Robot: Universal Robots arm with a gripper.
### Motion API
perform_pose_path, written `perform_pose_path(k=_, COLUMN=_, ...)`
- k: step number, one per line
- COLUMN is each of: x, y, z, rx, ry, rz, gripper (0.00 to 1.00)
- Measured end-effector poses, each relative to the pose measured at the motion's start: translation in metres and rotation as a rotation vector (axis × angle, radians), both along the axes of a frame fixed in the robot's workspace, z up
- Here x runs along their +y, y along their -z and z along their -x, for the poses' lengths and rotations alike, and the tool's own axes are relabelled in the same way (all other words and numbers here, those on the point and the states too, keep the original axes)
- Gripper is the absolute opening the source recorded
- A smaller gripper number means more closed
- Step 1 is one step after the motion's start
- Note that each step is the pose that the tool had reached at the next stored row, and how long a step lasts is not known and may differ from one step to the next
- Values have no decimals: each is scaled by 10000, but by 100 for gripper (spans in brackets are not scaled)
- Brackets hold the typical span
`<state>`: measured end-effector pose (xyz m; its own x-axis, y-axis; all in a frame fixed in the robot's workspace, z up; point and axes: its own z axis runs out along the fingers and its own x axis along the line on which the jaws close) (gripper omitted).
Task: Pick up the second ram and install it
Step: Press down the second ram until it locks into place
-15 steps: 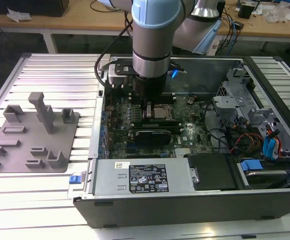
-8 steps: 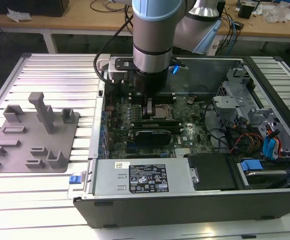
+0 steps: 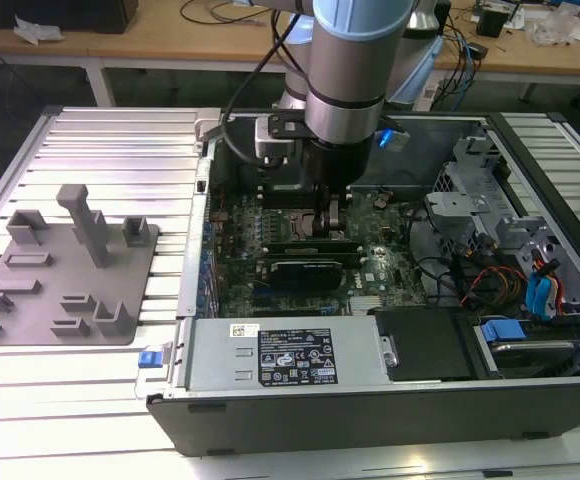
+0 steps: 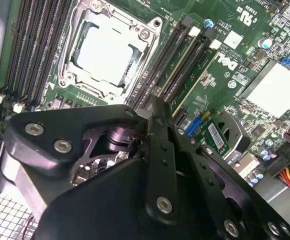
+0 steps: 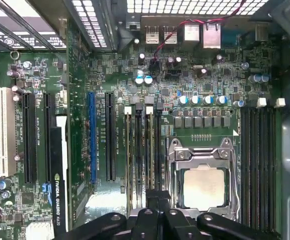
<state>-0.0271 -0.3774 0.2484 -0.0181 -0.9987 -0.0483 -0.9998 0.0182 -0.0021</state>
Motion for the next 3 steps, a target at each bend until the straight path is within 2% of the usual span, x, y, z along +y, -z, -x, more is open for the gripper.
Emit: perform_pose_path(k=3, x=0, y=-1, z=0, rx=0, ry=0, rz=-1, gripper=8)
